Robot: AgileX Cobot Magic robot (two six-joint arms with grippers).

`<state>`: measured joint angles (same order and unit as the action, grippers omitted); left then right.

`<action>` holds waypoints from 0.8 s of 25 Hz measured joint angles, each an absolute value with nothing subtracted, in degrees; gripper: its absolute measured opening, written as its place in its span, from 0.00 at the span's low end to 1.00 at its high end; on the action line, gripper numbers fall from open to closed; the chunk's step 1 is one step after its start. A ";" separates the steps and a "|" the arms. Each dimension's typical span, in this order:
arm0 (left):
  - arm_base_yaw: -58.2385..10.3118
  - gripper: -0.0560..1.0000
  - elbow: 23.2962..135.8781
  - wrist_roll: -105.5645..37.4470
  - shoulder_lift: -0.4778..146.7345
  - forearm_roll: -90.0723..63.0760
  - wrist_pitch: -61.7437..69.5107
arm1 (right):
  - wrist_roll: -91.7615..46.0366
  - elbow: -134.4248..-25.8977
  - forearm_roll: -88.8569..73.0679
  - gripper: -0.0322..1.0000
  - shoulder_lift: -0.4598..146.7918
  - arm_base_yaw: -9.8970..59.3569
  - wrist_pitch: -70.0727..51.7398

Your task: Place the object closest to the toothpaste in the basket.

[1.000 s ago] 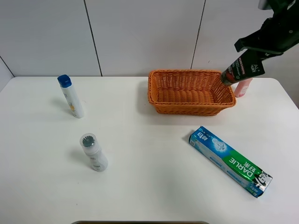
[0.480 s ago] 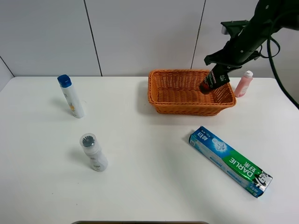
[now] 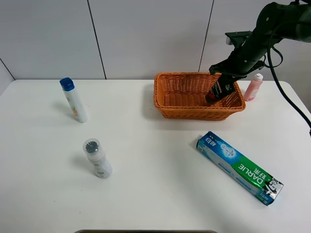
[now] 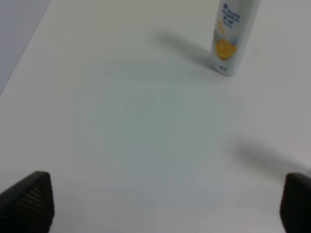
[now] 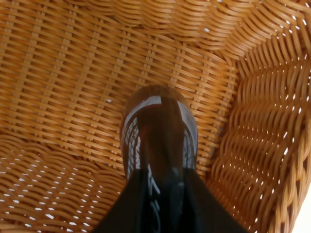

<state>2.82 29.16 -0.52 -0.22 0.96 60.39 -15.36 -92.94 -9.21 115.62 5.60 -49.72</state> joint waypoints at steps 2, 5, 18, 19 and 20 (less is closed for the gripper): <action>2.82 0.94 29.16 -0.52 -0.22 0.96 60.39 | -15.23 -92.94 -9.21 0.23 115.62 5.60 -49.72; 2.82 0.94 29.16 -0.52 -0.22 0.96 60.39 | -14.58 -92.94 -9.26 0.47 115.56 5.60 -49.68; 2.82 0.94 29.16 -0.52 -0.22 0.96 60.39 | -13.81 -100.54 -5.95 0.66 103.47 5.60 -65.47; 2.82 0.94 29.16 -0.52 -0.22 0.96 60.39 | -13.67 -100.54 -4.90 0.66 101.55 5.60 -67.57; 2.82 0.94 29.16 -0.52 -0.22 0.96 60.39 | -12.99 -100.54 -4.00 0.66 99.57 5.60 -68.48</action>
